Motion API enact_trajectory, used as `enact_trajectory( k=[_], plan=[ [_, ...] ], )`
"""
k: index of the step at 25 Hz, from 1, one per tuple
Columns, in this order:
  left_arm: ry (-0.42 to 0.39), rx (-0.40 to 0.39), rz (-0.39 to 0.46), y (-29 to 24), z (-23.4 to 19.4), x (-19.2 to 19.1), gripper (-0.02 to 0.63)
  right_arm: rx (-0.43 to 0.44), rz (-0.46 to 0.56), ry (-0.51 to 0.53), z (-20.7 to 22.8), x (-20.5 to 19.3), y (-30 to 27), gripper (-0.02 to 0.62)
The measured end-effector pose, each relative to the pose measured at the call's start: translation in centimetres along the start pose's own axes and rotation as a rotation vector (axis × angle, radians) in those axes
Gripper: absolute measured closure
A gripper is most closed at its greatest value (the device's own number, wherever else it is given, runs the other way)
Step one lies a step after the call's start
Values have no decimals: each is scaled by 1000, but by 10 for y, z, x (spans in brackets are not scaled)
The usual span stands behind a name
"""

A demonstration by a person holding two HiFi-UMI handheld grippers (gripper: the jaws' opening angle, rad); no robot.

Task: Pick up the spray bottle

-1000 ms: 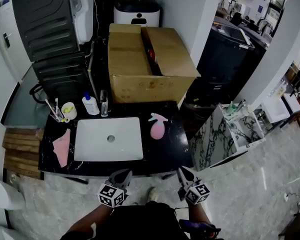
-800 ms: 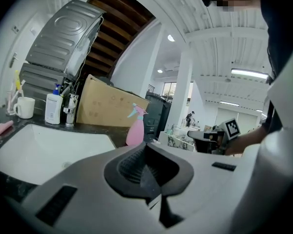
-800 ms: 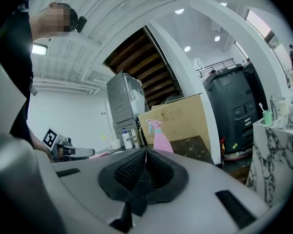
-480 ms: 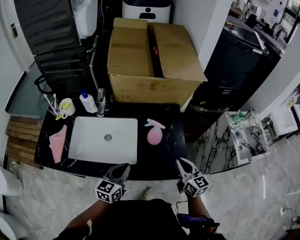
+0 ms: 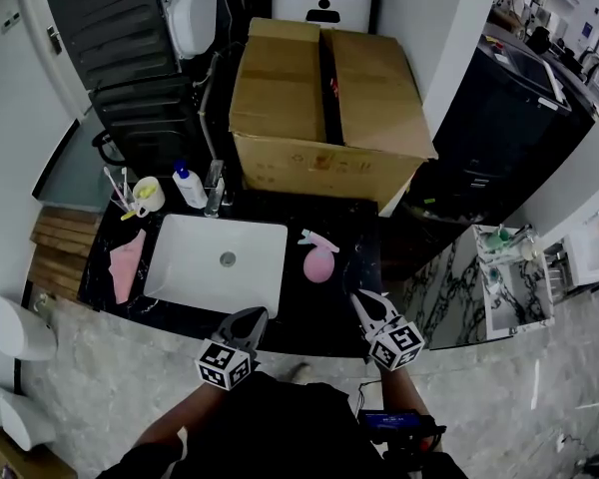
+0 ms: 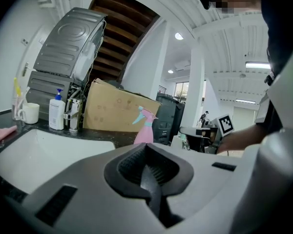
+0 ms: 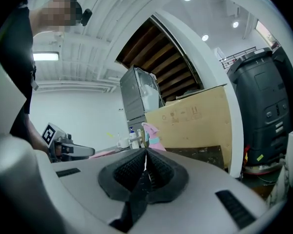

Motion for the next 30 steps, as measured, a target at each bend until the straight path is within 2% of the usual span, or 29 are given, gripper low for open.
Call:
enact_trajectory(
  k=[6, 15, 17, 18, 30],
  plan=[
    [4, 12, -2, -5, -3, 5, 598, 29, -11, 5, 9, 6, -19, 568],
    [20, -25, 2, -17, -22, 12, 598, -32, -25, 0, 20, 13, -51, 563],
    [27, -26, 0, -18, -29, 12, 598, -49, -44, -7, 23, 11, -59, 494],
    [31, -25, -3, -18, -32, 12, 598, -53, -52, -14, 24, 11, -63, 480],
    [59, 13, -12, -12, -63, 7, 598, -103, -102, 8, 39, 6, -104, 370]
  ],
)
Point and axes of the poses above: the fingertips, and each gripper's own axes: y backward along the fingers, z to its right, x out of its top, the point moved 2 cm from there along y, backward along the fingers, and after that the axes turned 12 degrees about x, right-handed, at the moved point
